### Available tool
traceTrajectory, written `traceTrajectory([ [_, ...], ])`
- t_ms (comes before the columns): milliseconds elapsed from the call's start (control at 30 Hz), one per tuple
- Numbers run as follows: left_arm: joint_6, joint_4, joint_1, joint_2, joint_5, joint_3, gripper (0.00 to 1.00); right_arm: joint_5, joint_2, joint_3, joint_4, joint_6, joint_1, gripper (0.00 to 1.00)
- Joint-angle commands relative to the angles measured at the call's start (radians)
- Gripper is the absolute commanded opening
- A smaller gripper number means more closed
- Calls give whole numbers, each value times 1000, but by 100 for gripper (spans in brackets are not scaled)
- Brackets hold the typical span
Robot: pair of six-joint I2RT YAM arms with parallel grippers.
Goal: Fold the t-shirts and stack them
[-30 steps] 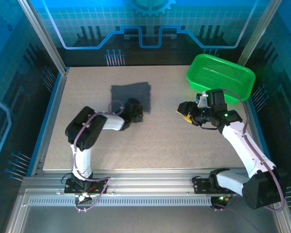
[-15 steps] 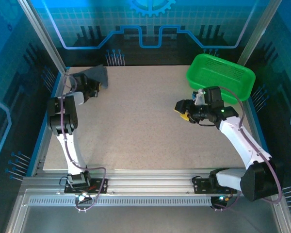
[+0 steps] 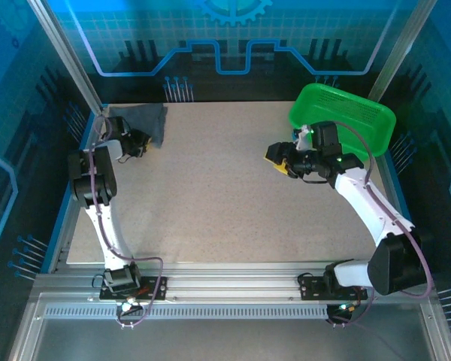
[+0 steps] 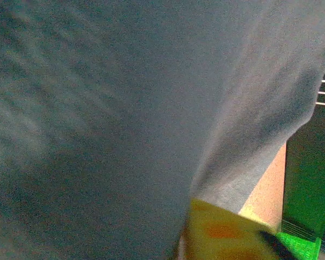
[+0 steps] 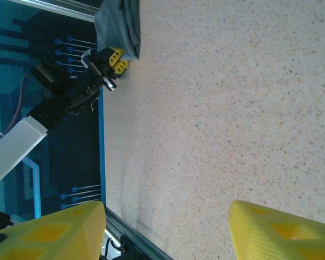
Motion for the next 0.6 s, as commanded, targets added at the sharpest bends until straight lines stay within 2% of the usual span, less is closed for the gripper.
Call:
traceTrajectory([
  [0, 60, -54, 6, -147, -6, -41, 92, 37, -42, 27, 74, -26, 27, 65],
  [33, 49, -41, 4, -192, -1, -64, 99, 63, -66, 26, 101, -29, 35, 69],
  [100, 21, -26, -3, -296, 13, -109, 99, 101, -99, 30, 140, -28, 43, 78],
  [133, 8, -24, -10, -366, 10, -142, 99, 111, -105, 42, 151, -24, 43, 91],
  [167, 0, -43, -19, -437, -1, -172, 99, 117, -108, 56, 154, -23, 41, 100],
  [233, 18, -115, -45, -576, -45, -214, 99, 124, -106, 89, 151, -15, 36, 100],
  [300, 53, -226, -89, -720, -144, -247, 99, 127, -103, 120, 128, -17, 23, 100],
  [367, 90, -320, -161, -863, -290, -288, 99, 168, -108, 160, 59, -67, 13, 100],
  [433, 98, -424, -258, -985, -498, -323, 99, 268, -130, 196, -36, -149, 9, 100],
  [567, 64, -577, -488, -1178, -1082, -448, 99, 641, -156, 255, -298, -262, 7, 100],
])
